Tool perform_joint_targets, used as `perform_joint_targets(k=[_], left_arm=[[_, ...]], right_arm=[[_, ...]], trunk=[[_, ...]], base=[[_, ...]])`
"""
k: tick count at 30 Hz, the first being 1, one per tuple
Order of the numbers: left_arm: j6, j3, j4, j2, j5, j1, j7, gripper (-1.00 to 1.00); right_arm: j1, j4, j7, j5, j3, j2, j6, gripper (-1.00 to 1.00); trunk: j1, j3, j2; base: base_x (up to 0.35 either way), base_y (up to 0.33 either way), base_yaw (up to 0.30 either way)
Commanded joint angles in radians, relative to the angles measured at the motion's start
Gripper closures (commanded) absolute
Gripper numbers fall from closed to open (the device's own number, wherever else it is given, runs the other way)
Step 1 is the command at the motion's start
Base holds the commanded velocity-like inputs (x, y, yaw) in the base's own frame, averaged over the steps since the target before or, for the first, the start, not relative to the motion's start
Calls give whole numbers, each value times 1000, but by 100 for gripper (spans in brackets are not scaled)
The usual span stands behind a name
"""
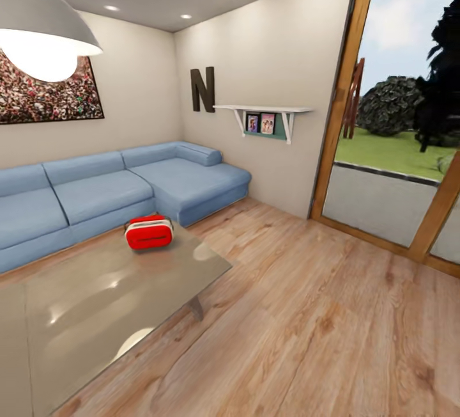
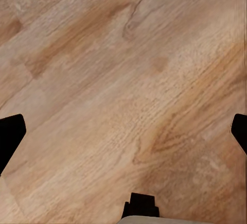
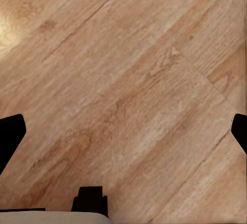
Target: Turn on the radio receiver that's on the table in the living room.
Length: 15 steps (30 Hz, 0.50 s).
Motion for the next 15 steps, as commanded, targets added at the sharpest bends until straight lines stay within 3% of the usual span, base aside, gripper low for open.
perform_joint_targets(k=[1,8,15], left_arm=[[0,0,0,0,0,0,0,-100],[0,0,0,-2,0,0,1,-100],[-1,0,0,-3,0,0,1,-100]], right_arm=[[0,0,0,0,0,0,0,-100],[0,0,0,0,0,0,0,-100],[0,0,0,0,-2,0,0,-100]], trunk=[[0,0,0],[0,0,0],[0,0,0]], base=[[186,0,-299],[176,0,-299],[24,0,-299]])
